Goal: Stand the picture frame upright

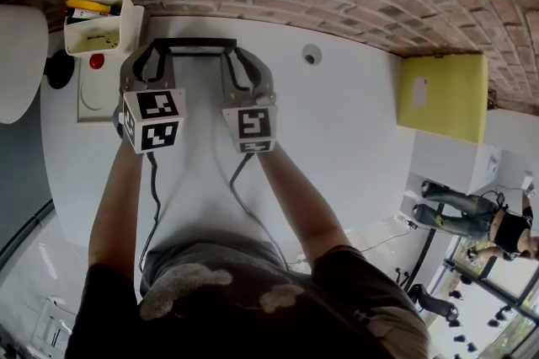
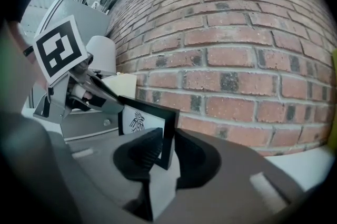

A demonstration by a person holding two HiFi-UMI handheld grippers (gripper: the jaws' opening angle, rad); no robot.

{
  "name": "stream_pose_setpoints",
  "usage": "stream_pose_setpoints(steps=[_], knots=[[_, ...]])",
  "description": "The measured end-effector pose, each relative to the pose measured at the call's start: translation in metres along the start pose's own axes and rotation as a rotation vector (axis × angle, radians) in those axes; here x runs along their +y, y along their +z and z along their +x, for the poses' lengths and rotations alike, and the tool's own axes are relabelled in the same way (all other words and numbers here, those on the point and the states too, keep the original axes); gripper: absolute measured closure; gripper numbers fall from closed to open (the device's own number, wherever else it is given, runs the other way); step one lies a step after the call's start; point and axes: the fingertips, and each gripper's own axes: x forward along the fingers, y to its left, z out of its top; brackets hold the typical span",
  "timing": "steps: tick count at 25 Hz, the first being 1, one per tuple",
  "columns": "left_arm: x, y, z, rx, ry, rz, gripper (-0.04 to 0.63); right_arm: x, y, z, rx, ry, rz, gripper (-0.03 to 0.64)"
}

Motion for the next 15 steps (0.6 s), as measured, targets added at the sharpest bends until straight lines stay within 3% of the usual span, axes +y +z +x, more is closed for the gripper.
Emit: stream_pose_setpoints(steps=[15], knots=[[-0.0047, -0.0010, 0.0032, 0.030, -0.040, -0.002, 0.453, -0.0004, -0.0011, 0.0002, 0.015, 0.046, 0.021, 0.538]])
